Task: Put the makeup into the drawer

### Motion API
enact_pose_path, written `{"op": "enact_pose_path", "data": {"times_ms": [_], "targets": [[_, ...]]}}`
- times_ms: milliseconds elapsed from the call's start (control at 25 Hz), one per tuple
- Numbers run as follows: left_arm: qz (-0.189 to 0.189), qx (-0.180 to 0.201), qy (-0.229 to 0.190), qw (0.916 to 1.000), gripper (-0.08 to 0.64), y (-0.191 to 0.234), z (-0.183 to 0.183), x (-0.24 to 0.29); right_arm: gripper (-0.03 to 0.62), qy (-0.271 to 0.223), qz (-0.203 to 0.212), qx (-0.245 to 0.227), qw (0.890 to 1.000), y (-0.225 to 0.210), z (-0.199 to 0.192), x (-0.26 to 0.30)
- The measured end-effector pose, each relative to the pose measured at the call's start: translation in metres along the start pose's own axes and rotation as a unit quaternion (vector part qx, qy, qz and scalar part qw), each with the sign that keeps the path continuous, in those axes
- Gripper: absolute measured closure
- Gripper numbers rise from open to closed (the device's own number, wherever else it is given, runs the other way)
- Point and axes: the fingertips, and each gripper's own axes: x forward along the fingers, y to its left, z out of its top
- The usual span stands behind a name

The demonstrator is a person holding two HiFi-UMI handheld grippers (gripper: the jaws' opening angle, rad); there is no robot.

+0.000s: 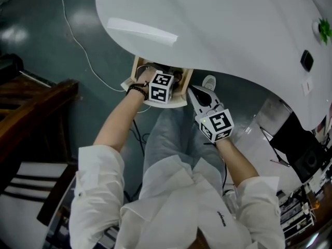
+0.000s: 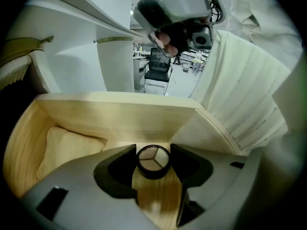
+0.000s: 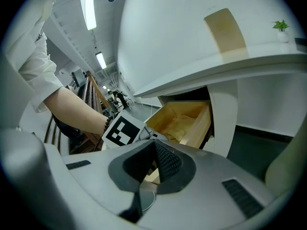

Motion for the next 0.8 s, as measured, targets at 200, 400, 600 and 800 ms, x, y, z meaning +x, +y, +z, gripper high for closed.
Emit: {"op": "enact_pose_path", "data": {"times_ms": [200,400,600,800], "targets": [[-0.003,0.006,0.01,0.9999,0.325,-0.001,-0.004,0.004,0.575,-0.001,0.0,0.0,1.0,0.003,0.001,-0.001],[-0.001,0.003,0.011,0.9999,0.322,0.0,-0.006,0.004,0.575,-0.003,0.002,0.0,1.0,0.007,0.003,-0.003],[0.012,0.005,0.003,0.9999,0.322,0.0,-0.004,-0.005,0.575,-0.005,-0.002,-0.003,1.0,0.01,0.005,-0.008],[0.042,0.02,-0.011,0.9988,0.367,0.006,0.012,-0.029,0.575,-0.018,-0.005,-0.007,1.0,0.009,0.019,-0.022]]}}
